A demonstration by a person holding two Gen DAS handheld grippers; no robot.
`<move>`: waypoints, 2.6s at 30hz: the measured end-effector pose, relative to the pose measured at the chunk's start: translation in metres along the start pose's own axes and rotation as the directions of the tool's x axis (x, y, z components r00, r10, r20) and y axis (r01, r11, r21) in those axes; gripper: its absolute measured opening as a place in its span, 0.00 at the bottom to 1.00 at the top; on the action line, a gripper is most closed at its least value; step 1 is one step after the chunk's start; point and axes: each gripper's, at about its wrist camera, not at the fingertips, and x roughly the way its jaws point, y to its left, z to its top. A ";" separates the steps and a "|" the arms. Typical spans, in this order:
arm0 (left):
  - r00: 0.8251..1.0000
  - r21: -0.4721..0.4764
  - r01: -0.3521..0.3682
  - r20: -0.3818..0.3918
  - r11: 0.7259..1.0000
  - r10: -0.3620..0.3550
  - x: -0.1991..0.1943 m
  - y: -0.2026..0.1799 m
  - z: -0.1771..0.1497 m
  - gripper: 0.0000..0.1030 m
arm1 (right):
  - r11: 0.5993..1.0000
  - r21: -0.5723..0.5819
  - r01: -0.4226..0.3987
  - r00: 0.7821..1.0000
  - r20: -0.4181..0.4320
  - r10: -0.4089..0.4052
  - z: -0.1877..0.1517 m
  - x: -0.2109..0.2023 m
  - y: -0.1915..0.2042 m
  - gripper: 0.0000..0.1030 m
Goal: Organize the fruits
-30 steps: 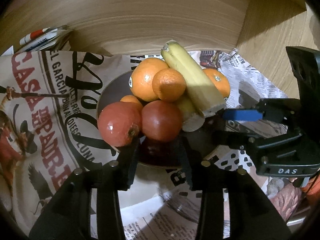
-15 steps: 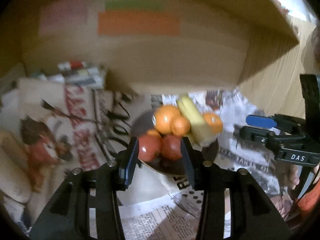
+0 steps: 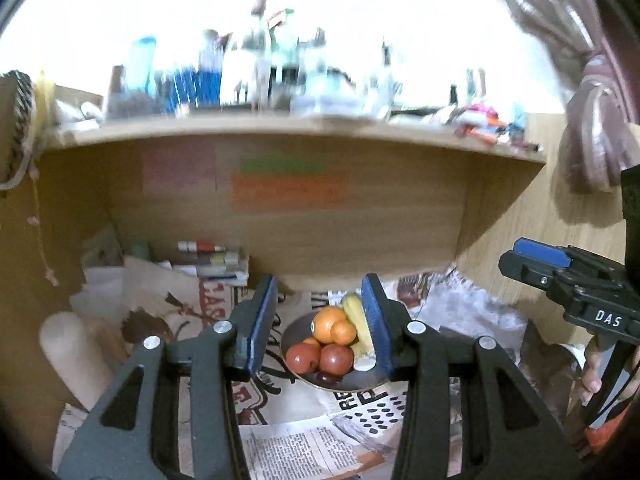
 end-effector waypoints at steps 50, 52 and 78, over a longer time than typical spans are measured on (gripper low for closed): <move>0.984 0.014 -0.080 0.162 0.997 0.077 -0.098 -0.033 -0.012 1.00 | 0.989 0.049 0.141 0.974 0.170 -0.148 -0.015 -0.086 0.034 1.00; 0.984 0.014 -0.081 0.162 0.997 0.078 -0.098 -0.033 -0.012 1.00 | 0.989 0.046 0.144 0.974 0.168 -0.149 -0.016 -0.086 0.034 1.00; 0.990 0.016 -0.055 0.130 0.998 0.052 -0.086 -0.038 -0.014 1.00 | 0.988 0.038 0.146 0.978 0.144 -0.150 -0.016 -0.078 0.030 1.00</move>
